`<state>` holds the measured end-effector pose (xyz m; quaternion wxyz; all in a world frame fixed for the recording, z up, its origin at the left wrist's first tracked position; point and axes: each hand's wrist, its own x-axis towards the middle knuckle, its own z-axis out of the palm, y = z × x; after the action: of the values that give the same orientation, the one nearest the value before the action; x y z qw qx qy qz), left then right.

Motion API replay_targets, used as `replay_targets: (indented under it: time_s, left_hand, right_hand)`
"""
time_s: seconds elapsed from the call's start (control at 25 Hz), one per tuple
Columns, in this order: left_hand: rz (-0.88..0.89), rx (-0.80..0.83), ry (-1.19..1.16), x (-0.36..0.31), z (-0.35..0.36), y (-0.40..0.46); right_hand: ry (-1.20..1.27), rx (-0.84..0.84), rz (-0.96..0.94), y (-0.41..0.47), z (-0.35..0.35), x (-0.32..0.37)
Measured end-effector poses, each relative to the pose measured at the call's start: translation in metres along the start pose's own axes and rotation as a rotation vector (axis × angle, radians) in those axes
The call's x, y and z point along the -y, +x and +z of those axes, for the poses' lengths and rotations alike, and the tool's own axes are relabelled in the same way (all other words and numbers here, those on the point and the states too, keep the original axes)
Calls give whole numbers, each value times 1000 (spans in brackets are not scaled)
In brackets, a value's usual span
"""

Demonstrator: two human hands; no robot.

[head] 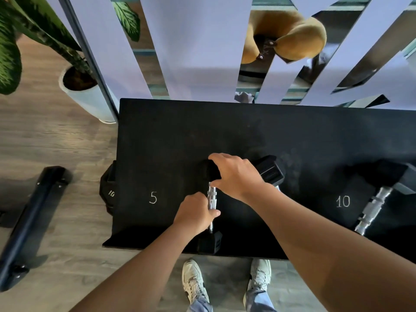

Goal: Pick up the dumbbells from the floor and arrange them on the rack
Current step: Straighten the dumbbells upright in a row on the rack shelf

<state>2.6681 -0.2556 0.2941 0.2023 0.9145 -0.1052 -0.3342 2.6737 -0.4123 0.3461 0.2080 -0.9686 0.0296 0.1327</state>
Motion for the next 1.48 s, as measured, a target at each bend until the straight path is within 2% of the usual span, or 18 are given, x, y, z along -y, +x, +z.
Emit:
replay_targets:
  time_s: [0.12,0.2,0.28,0.36,0.52,0.8,1.12,1.36,1.48]
  left_hand:
    - [20,13,102,-1,-3,-4]
    - [58,-35,257,-6,-4,-10]
    - [111,-104,381,-16,-2,-17]
    - [194,-130,395,-33,6,-23]
    - [267,10,328,-80,36,-27]
    - [173,89,208,-136,92,-17]
    - [-14,86,-95,-152,116,-10]
    - [-275,-120,-423,-167,132,-17]
    - [-200,-113,-319,-164,120,-16]
  right_hand:
    - [30,0,-15,-8,-3,-2]
    - [58,-36,-44,-17,-12,-10]
    - [77,-153,-64,-27,-24,-29]
    - [54,-242,-16,-39,-33,-59]
    - [181,-104,138,-60,-42,-107]
    - [181,54,-5,-61,-36,-132]
    - [232,16,-70,-53,-31,-137]
    - [309,-50,-55,-54,-27,-138]
    - [358,-157,-8,-53,-29,-144]
